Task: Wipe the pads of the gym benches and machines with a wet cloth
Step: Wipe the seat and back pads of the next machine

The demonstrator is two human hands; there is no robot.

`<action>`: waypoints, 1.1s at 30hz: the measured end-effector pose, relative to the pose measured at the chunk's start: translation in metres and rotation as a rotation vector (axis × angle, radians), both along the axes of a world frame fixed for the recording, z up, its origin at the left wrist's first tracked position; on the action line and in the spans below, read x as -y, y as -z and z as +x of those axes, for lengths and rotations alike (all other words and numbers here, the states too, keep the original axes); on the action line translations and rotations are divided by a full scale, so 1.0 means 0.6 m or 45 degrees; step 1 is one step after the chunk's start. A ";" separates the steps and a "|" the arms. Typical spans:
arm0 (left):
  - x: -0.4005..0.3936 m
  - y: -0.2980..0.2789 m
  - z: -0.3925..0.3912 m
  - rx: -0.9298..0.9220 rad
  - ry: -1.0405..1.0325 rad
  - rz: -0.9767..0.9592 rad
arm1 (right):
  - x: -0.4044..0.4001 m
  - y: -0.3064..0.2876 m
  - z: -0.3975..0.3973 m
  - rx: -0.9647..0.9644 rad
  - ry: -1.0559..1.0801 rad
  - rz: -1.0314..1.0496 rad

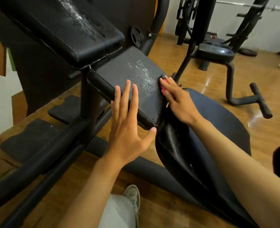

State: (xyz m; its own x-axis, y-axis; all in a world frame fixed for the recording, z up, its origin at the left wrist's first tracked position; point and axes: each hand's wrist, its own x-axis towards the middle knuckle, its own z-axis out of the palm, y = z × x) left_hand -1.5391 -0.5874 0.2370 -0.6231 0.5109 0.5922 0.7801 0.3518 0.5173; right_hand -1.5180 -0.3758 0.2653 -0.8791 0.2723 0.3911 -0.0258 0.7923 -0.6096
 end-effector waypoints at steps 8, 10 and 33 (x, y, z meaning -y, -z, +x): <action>0.007 -0.018 -0.038 0.034 -0.121 0.096 | 0.021 0.015 0.037 -0.062 -0.259 0.132; 0.005 -0.018 -0.038 0.064 -0.125 0.074 | -0.025 0.004 -0.023 -0.041 -0.027 -0.031; 0.024 -0.047 -0.039 0.256 -0.175 0.045 | 0.071 0.032 0.111 -0.026 -0.416 0.182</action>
State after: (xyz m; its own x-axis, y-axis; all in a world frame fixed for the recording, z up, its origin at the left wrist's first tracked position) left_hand -1.5622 -0.6020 0.2654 -0.7926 0.3943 0.4651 0.6061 0.4263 0.6715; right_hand -1.4514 -0.4183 0.2460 -0.9024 -0.0806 0.4232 -0.3027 0.8177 -0.4897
